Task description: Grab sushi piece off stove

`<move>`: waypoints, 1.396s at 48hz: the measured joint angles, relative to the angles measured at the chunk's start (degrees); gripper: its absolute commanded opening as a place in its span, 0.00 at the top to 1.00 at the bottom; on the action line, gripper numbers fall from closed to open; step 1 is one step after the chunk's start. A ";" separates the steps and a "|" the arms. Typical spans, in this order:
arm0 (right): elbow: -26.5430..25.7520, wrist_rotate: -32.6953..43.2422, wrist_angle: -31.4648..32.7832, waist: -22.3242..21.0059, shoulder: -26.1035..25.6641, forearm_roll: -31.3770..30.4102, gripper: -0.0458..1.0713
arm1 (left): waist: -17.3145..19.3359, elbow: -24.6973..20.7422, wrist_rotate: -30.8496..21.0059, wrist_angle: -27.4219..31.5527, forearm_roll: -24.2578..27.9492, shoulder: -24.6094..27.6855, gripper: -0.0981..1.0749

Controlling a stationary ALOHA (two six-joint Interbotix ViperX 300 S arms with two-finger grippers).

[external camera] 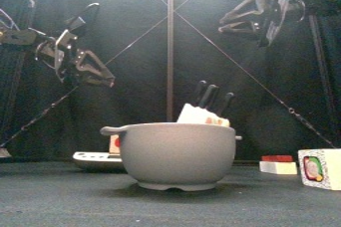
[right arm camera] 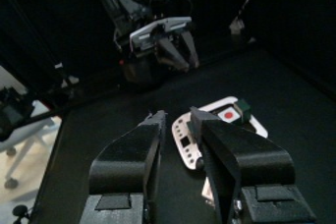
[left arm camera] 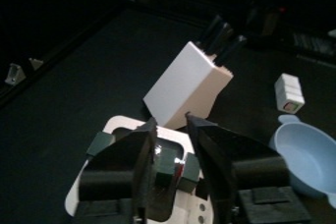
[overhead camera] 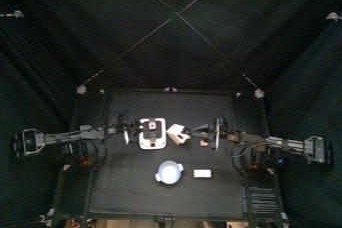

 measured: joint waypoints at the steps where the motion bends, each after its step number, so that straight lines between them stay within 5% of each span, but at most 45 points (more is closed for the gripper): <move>1: 0.35 0.09 -0.26 -0.26 0.00 0.00 0.35 | 0.18 -0.26 0.18 0.35 0.35 0.53 0.16; 14: 2.64 0.00 -1.23 -1.32 -2.90 -0.79 0.35 | 3.78 -5.54 5.71 1.41 7.21 9.84 0.15; 36: 5.01 0.09 -1.23 -1.32 -6.06 -0.79 0.35 | 9.76 -9.84 8.09 1.41 10.37 21.36 0.16; 67: 5.89 0.09 -1.23 -1.58 -6.15 -0.70 0.35 | 9.93 -11.51 8.00 1.32 10.46 25.40 0.26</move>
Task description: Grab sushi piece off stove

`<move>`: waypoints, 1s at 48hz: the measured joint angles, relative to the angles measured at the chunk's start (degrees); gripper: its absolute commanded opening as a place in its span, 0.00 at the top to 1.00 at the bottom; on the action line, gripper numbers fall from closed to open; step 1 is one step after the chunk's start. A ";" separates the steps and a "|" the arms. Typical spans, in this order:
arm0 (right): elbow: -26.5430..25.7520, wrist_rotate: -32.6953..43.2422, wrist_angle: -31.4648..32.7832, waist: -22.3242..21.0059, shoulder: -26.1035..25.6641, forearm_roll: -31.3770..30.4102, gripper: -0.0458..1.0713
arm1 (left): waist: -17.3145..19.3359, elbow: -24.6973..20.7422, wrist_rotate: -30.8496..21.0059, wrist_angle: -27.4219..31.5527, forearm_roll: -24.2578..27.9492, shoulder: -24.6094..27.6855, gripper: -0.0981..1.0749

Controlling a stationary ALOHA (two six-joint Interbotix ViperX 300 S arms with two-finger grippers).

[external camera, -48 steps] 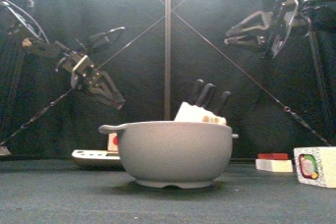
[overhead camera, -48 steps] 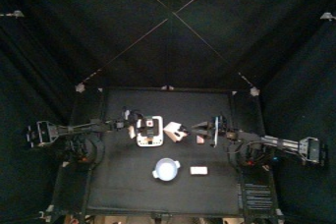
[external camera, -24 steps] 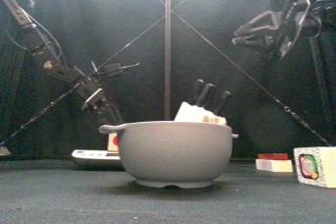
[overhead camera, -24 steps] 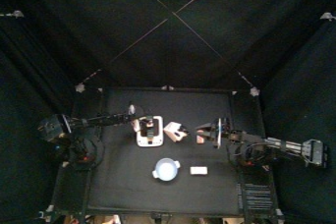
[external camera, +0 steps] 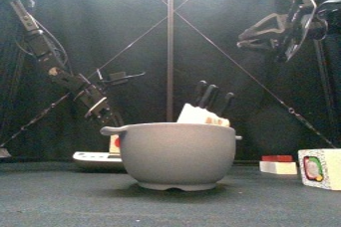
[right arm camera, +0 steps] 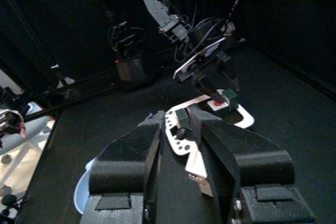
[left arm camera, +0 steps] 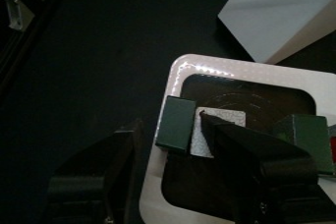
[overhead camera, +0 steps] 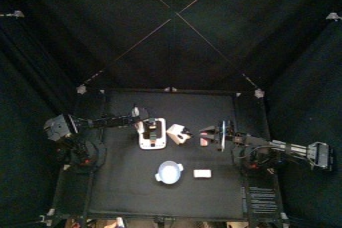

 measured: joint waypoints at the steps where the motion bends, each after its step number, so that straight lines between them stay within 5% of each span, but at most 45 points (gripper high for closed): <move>1: 0.00 0.09 0.00 0.00 0.00 0.00 0.35 | 0.00 0.00 0.00 0.00 0.00 0.00 0.27; 20: 0.26 0.26 0.00 -0.53 0.00 0.00 0.35 | -0.09 0.00 0.00 0.09 0.00 0.18 0.48; 48: 0.35 0.35 0.00 -0.79 0.00 0.09 0.35 | -0.62 0.18 0.00 0.09 -2.99 -6.15 0.49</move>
